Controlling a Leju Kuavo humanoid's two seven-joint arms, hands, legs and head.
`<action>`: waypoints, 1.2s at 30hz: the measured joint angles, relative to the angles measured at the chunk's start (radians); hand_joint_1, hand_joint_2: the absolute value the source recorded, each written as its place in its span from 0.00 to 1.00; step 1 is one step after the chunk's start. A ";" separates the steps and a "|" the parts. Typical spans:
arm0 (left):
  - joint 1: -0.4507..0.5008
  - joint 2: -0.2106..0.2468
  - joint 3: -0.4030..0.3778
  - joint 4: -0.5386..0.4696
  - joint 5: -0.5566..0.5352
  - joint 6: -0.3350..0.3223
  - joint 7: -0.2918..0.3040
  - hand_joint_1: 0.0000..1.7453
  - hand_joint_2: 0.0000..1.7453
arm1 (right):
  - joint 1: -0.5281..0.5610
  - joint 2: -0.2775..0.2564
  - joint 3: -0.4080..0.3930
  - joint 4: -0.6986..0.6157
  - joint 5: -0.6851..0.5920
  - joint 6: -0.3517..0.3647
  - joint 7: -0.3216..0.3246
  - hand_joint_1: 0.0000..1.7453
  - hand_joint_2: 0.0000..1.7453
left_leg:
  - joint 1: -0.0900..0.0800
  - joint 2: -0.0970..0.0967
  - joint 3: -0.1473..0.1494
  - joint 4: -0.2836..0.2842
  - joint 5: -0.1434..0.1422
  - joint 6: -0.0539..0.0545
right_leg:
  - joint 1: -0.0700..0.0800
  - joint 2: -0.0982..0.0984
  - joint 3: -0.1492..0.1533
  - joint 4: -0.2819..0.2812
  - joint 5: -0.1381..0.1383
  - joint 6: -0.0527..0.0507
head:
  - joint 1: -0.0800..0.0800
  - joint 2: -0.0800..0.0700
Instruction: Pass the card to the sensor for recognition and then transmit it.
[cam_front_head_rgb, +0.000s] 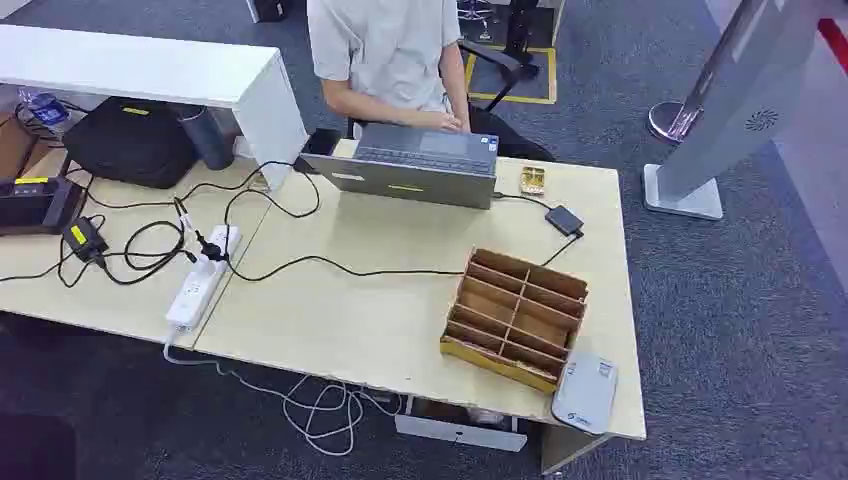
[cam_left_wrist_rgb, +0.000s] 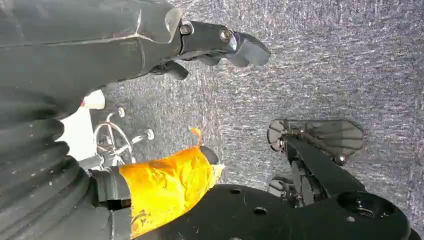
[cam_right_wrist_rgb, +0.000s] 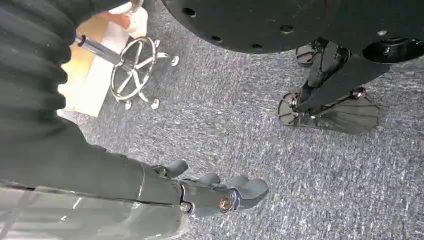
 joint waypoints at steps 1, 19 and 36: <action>-0.001 -0.001 0.000 0.000 0.000 0.000 0.000 0.00 1.00 | -0.003 0.000 0.000 0.000 0.000 0.000 0.000 0.00 1.00 | 0.000 0.000 0.000 0.000 0.000 0.000 | 0.000 0.000 0.000 0.000 0.000 0.000 | 0.000 0.000; -0.205 -0.156 -0.182 0.023 -0.323 -0.169 -0.013 0.00 1.00 | -0.152 -0.074 0.085 0.013 0.230 -0.127 0.056 0.00 1.00 | -0.001 0.000 0.001 0.002 0.002 0.002 | -0.001 0.000 0.001 0.000 0.004 0.001 | 0.000 0.000; -0.319 -0.205 -0.375 0.069 -0.565 -0.351 -0.079 0.00 1.00 | -0.205 -0.490 0.085 0.155 0.332 0.050 0.032 0.00 1.00 | -0.003 0.000 0.001 0.003 0.000 0.005 | -0.002 0.000 0.001 -0.001 0.005 0.003 | 0.000 0.000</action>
